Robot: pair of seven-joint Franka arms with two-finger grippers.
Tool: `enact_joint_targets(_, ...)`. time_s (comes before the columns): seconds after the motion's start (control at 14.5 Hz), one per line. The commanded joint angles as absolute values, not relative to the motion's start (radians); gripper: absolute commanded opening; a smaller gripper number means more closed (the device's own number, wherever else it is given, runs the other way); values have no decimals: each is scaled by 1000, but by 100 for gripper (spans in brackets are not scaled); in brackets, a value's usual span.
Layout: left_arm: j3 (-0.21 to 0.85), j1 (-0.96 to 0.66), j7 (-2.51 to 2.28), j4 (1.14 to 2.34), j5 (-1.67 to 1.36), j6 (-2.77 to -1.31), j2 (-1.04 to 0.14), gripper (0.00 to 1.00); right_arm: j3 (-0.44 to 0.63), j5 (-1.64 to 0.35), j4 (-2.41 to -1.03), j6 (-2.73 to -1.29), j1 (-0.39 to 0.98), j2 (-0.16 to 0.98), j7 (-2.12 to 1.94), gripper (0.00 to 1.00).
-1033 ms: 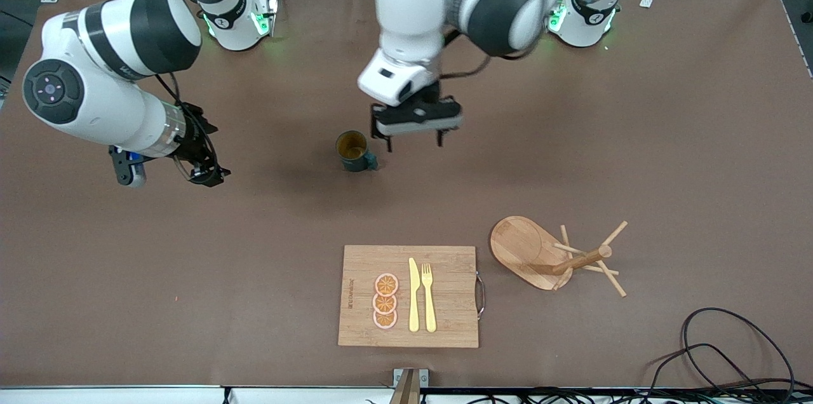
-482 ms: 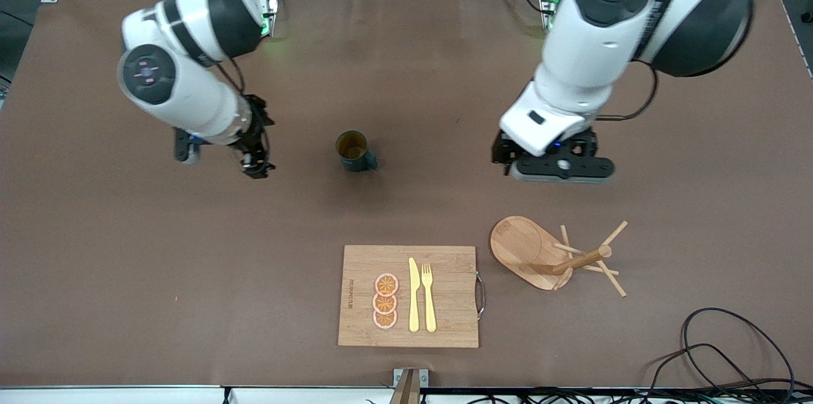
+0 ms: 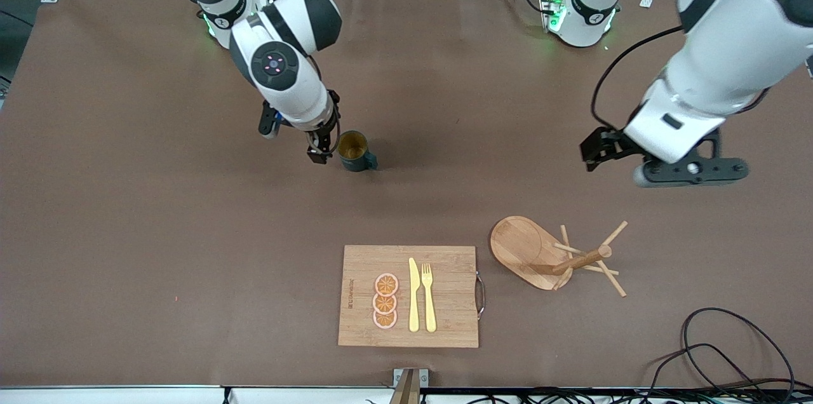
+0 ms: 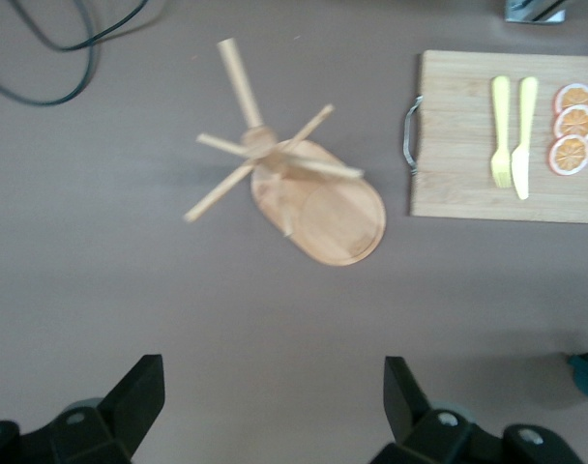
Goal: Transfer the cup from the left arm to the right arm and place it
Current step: 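Grasp the teal mug rim with the right gripper while the left gripper withdraws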
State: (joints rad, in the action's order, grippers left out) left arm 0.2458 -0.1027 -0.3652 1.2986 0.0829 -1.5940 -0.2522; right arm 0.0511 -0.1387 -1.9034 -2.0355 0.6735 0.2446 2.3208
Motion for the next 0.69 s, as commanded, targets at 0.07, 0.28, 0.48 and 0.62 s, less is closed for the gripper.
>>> enact_joint_targets(0.07, 250, -26, -357, 1312, 55, -1557, -219, 100, 63, -152, -1953, -2107, 735, 276, 2436, 100)
enact_joint_targets(0.28, 216, 9, -309, 1315, -23, -1554, -187, 100, 63, -152, -1982, -2152, 756, 299, 2451, 100)
enact_joint_targets(0.48, 164, 9, -255, 1331, -25, -1537, -157, 100, 63, -150, -2028, -2215, 785, 307, 2471, 100)
enact_joint_targets(0.62, 128, 6, -181, 1336, -28, -1537, -146, 100, 63, -150, -2028, -2223, 792, 328, 2473, 100)
